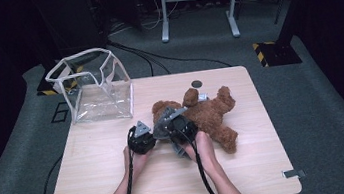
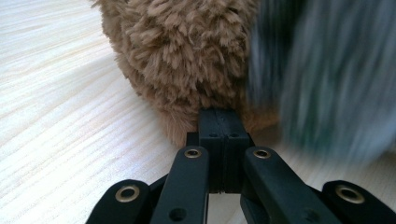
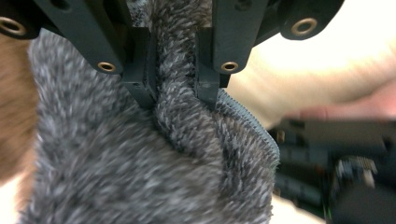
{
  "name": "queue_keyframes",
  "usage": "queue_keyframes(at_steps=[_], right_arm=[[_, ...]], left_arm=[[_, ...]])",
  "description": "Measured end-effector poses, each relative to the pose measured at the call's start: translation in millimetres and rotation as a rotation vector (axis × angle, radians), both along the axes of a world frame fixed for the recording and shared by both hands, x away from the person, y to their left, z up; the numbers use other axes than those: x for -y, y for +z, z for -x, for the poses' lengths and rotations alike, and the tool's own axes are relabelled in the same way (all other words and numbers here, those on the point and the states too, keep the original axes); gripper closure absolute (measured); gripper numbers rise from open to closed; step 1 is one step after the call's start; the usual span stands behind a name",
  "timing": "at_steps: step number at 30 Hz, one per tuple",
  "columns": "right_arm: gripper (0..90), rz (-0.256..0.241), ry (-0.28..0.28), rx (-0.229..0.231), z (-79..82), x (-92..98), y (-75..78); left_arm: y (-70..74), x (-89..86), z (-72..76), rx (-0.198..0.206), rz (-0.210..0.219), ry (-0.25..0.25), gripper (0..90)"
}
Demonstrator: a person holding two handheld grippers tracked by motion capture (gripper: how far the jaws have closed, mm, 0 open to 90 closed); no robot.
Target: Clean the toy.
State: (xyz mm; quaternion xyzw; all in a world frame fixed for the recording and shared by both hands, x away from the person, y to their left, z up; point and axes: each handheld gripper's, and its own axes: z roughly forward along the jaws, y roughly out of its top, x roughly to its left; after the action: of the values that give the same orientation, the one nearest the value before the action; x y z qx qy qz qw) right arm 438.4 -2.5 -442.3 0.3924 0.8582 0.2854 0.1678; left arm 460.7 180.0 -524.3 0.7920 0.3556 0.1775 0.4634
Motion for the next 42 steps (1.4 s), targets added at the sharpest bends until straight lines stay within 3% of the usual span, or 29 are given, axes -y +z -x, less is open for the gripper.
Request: queue_keyframes(at_steps=[3, 4, 5, 7, 10, 14, 20, 22, 25, 30, 34, 36, 39, 42], right_arm=[[73.6, 0.064, 0.009, -0.047, 2.2, -0.7, -22.2], [73.8, 0.053, -0.008, -0.065, 4.1, -0.2, -24.8], [74.0, 0.038, 0.005, -0.052, 4.0, 3.8, -25.7], [74.4, -0.007, -0.005, -0.039, 5.9, 11.8, -15.7], [74.9, -0.057, -0.030, 0.047, 7.3, 23.5, 13.8], [75.2, -0.063, -0.071, 0.119, -0.9, 32.2, 44.6], [75.9, -0.046, -0.144, 0.147, -26.4, 38.3, 61.4], [75.9, -0.040, -0.164, 0.156, -37.0, 38.1, 60.6], [76.4, -0.023, -0.175, 0.132, -50.5, 33.1, 54.3], [77.4, 0.074, -0.179, 0.131, -67.4, 21.5, 40.5], [76.6, 0.113, -0.199, 0.137, -75.4, 22.7, 39.7], [70.8, 0.122, -0.195, 0.131, -76.6, 23.7, 39.4], [54.1, 0.133, -0.213, 0.179, -73.8, 23.8, 39.2], [51.8, 0.154, -0.205, 0.177, -78.1, 24.1, 35.5]], left_arm=[[0.5, -0.7, 0.2, -0.005, -0.002, -0.007, 90.0], [0.3, -0.2, 0.6, -0.007, 0.005, -0.002, 90.0], [0.4, -0.6, 0.4, -0.009, 0.004, -0.005, 90.0], [0.6, -1.1, 0.0, -0.004, -0.003, -0.005, 90.0], [0.7, -1.0, 0.0, -0.003, -0.010, -0.009, 90.0], [0.2, 0.2, 0.5, -0.002, -0.005, -0.005, 90.0], [0.3, 0.2, 0.7, -0.002, -0.006, -0.005, 90.0], [0.2, 0.1, 0.7, 0.000, -0.006, -0.005, 90.0], [0.2, 0.5, 0.9, -0.003, -0.006, -0.003, 90.0], [0.5, 0.6, 0.9, -0.005, -0.009, -0.006, 90.0], [0.5, 0.4, 0.8, -0.003, -0.011, -0.008, 90.0], [0.3, 0.9, 0.7, 0.005, -0.016, -0.006, 90.0], [0.2, 1.4, 0.7, 0.004, -0.020, -0.006, 90.0], [-0.1, 2.9, 1.0, 0.005, -0.026, -0.001, 90.0]])
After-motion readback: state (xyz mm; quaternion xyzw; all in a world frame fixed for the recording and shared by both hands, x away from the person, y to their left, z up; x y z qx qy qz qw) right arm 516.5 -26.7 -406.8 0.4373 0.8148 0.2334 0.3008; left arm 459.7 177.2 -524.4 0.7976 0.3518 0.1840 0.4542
